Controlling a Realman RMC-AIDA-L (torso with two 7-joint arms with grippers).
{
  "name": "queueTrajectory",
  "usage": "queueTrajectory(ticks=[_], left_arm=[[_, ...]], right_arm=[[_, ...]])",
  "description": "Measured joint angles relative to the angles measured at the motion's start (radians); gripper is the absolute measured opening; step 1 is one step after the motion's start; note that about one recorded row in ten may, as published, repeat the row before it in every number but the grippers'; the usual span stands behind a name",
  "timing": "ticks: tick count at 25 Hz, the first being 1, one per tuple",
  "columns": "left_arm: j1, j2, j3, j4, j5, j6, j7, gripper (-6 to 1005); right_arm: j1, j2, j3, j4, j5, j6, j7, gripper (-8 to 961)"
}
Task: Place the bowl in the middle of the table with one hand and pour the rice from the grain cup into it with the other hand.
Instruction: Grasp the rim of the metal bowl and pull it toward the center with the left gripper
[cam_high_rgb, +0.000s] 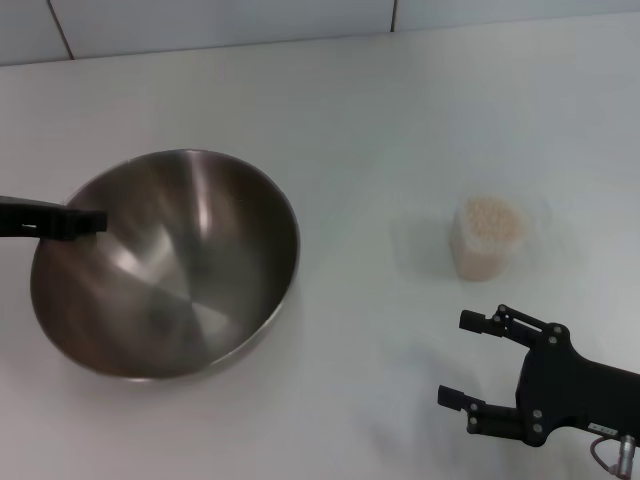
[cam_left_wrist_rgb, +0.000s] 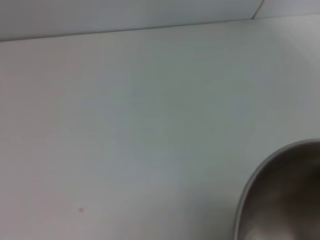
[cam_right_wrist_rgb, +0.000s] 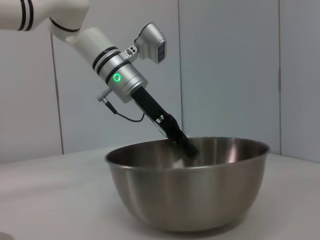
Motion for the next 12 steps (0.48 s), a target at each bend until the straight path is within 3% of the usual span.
queueTrajectory(ticks=[3, 12], left_arm=[[-0.004, 0.0, -0.001, 0.001, 0.0, 0.009, -0.001, 228], [-0.045, 0.004, -0.004, -0.011, 0.001, 0.047, -0.012, 69]], right_arm=[[0.0, 0.0, 0.0, 0.0, 0.0, 0.0, 0.0, 831], [0.002, 0.0, 0.0, 0.0, 0.0, 0.0, 0.0, 832]])
